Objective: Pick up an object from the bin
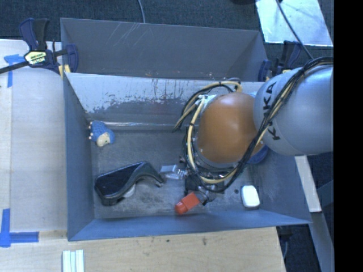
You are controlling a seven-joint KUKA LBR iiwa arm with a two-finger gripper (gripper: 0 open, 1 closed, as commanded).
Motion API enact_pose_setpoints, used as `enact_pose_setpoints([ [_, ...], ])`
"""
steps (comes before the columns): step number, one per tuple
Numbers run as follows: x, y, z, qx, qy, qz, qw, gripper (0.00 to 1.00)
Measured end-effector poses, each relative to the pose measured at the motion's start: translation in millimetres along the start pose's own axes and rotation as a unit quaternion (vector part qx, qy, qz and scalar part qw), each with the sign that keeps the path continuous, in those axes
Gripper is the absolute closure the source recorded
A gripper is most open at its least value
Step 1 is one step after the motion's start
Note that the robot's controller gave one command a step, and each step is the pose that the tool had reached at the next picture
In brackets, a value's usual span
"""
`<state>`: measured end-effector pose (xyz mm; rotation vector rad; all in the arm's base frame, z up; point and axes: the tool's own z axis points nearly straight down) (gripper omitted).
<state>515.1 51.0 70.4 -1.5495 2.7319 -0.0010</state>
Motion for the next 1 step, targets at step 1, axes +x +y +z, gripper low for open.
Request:
enact_pose_setpoints([
  [1,-1.1,-0.6,0.2,0.0,-0.0011,0.001,1.0,1.0],
])
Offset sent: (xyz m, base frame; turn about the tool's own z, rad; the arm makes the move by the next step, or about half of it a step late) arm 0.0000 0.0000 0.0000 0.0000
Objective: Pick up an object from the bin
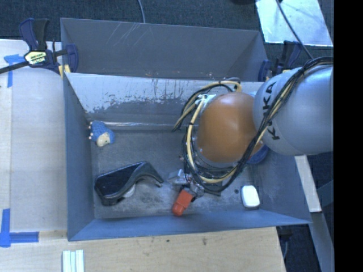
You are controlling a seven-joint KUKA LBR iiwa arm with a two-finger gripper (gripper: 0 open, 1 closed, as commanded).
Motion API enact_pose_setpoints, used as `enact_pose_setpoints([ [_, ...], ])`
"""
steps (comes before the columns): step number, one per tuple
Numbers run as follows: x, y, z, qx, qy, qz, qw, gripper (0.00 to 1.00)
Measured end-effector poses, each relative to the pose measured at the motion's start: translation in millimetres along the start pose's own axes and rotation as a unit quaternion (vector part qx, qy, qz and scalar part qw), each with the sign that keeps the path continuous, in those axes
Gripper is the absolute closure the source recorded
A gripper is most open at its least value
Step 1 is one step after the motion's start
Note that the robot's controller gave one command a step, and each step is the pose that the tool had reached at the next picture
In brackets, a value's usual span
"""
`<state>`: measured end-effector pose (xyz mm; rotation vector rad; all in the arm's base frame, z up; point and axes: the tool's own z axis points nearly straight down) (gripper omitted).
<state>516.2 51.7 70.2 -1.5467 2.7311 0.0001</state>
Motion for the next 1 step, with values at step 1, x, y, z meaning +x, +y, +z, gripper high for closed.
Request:
enact_pose_setpoints([
  [1,-1.7,-2.5,-83.9,0.003,-0.0021,0.002,1.0,1.0],
])
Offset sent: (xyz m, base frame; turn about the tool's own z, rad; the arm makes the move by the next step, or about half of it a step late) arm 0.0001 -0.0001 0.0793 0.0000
